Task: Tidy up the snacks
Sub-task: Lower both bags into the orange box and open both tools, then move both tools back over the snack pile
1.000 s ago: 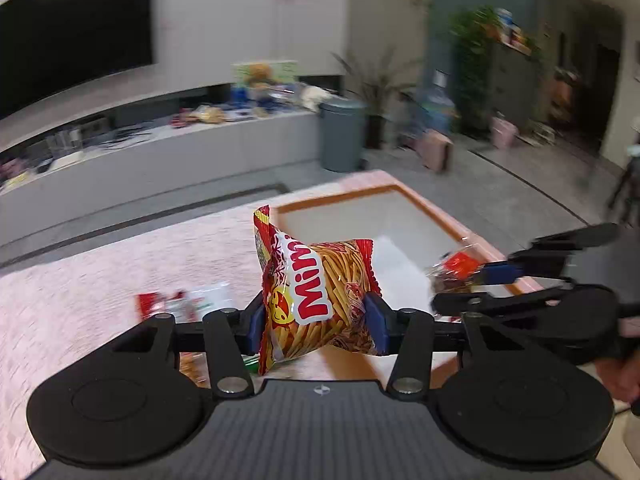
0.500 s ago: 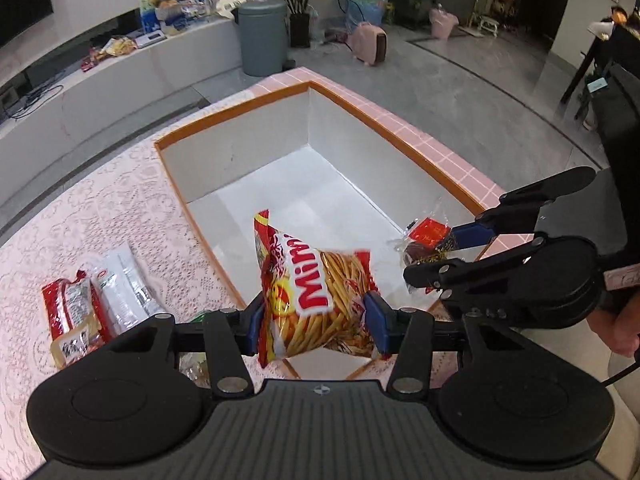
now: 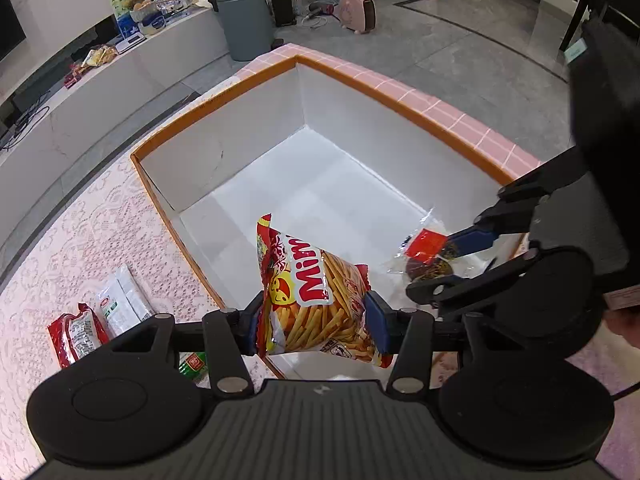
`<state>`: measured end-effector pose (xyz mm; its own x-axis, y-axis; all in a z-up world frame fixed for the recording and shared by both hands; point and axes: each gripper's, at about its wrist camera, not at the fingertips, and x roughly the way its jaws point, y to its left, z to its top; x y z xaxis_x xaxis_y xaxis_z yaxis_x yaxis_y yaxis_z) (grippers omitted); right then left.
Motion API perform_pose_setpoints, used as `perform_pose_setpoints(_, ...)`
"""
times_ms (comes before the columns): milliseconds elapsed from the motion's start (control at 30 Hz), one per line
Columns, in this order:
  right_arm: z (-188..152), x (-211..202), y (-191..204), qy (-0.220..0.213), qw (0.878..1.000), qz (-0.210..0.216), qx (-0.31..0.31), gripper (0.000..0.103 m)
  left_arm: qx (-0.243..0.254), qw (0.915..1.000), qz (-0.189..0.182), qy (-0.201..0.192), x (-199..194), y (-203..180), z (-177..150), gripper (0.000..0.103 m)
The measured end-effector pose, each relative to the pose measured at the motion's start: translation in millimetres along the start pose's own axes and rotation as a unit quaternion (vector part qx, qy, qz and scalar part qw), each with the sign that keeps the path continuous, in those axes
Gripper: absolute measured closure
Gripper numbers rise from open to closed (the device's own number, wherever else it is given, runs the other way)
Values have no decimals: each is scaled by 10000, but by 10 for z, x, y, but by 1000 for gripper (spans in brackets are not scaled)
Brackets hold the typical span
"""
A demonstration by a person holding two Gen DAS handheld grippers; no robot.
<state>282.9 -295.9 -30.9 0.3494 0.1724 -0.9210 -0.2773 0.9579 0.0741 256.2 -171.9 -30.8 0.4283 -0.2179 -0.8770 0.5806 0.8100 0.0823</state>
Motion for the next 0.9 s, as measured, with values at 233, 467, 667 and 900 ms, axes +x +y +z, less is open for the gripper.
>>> perform_pose_setpoints(233,75,35,-8,91,9998,-143,-40,66,170,9997,151,47,19,-19,-37,40)
perform_pose_setpoints(467,96,27,65,153,9996,-231,-25,60,257,9988,369,-217,-121,-9,-77,29)
perform_pose_setpoints(667,54,-227,237,-283,9983,-433,-284,39,-10,9973,340,-655,-424,104,-208,29)
perform_pose_setpoints(900,-105,-606,522,-1415,9873,-712,-142,24,-509,9847,321,-1634,-891,293,-531,25)
